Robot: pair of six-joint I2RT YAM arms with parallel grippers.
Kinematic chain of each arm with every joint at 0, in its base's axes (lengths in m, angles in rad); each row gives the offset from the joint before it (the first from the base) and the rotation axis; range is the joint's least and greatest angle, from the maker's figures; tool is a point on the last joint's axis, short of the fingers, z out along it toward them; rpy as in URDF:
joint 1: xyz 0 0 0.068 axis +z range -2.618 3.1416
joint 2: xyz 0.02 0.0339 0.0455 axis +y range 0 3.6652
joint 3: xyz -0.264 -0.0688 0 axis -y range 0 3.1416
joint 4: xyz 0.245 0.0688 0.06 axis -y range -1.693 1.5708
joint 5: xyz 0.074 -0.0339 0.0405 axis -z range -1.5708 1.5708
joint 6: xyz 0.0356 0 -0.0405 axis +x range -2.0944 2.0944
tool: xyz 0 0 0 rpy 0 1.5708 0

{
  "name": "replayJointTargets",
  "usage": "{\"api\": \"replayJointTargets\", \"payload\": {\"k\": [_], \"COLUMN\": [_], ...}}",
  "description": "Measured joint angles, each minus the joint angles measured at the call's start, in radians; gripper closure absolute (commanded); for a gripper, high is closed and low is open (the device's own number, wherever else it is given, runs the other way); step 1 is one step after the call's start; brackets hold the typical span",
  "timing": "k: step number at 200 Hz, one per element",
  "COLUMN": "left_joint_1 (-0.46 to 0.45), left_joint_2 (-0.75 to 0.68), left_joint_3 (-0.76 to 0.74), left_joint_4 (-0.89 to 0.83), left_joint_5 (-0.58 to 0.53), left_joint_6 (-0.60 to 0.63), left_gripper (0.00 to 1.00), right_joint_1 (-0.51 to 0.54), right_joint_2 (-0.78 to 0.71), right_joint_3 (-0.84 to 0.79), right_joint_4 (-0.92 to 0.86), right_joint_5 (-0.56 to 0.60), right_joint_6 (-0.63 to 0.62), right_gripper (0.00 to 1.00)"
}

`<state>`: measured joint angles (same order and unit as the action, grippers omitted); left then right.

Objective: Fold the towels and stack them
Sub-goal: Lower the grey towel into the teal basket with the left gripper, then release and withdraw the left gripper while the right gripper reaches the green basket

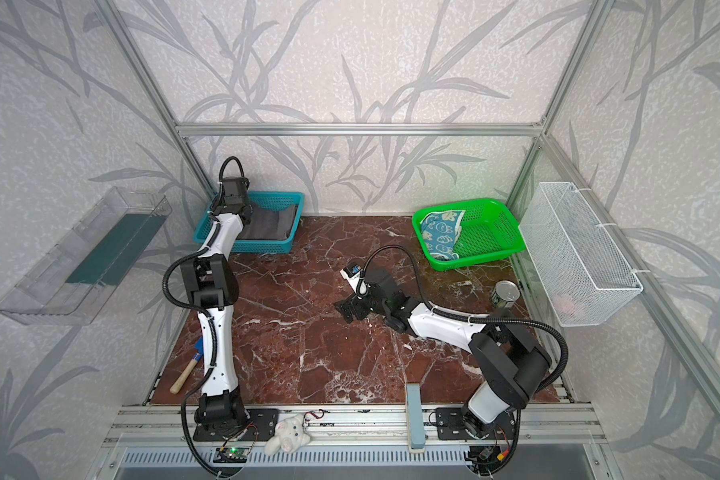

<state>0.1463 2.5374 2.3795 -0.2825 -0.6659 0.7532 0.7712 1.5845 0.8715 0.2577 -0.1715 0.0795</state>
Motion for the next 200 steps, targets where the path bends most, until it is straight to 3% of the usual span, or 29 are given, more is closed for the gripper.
{"api": "replayJointTargets", "payload": {"k": [9, 23, 35, 66, 141, 200], "left_joint_1": [0.002, 0.005, 0.008, 0.011, -0.02, -0.166], "left_joint_2": [0.0, 0.0, 0.0, 0.0, -0.02, -0.164], "left_joint_3": [0.0, -0.001, -0.005, -0.014, -0.015, -0.06], "left_joint_4": [0.002, 0.01, 0.024, 0.037, -0.024, -0.151], "left_joint_5": [0.0, -0.001, -0.003, -0.014, -0.007, 0.097], "left_joint_6": [0.005, 0.01, 0.011, 0.006, -0.089, -0.228], "left_gripper": [0.81, 0.48, 0.28, 0.01, 0.01, 0.01], "right_joint_1": [0.0, 0.0, 0.0, 0.0, 0.0, -0.002], "right_joint_2": [0.001, 0.003, 0.005, 0.005, 0.005, -0.034], "right_joint_3": [0.001, 0.004, 0.005, 0.008, 0.008, 0.041], "right_joint_4": [0.0, 0.0, -0.001, -0.001, -0.001, -0.105], "right_joint_5": [-0.002, -0.005, -0.005, -0.005, -0.004, 0.081], "right_joint_6": [0.0, 0.0, 0.001, 0.002, -0.001, -0.051], "right_gripper": [0.01, 0.01, 0.01, 0.01, 0.01, 0.01]}}
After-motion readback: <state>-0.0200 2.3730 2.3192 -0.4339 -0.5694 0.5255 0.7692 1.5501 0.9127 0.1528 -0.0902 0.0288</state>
